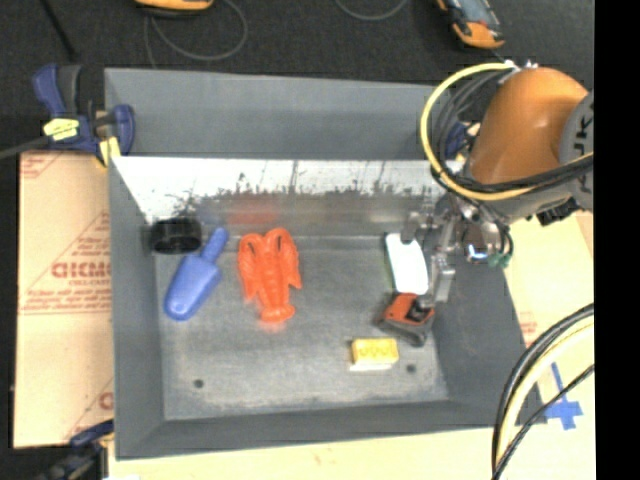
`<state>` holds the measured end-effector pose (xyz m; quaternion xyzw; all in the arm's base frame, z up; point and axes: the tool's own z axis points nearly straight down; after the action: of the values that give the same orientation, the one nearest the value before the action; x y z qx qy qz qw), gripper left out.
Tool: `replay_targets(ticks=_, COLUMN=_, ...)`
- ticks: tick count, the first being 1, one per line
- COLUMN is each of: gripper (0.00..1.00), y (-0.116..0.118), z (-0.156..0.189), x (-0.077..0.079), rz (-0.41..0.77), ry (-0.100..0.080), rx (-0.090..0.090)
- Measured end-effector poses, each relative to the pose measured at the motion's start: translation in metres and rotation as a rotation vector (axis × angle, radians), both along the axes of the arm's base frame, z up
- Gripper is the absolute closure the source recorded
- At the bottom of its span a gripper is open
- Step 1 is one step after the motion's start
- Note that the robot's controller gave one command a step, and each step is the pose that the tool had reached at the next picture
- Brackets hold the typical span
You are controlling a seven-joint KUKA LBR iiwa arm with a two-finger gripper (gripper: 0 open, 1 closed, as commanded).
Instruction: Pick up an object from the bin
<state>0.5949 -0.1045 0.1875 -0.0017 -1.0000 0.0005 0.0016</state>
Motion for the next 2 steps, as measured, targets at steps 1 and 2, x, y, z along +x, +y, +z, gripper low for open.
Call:
replay_targets(ticks=1, gripper=0.0, y=0.0, z=0.005, x=0.001, rz=0.002, ry=-0.008, rx=-0.001)
replay_targets(ticks=2, gripper=0.0, y=0.012, z=-0.033, x=-0.024, rz=0.117, ry=-0.01, rx=-0.001)
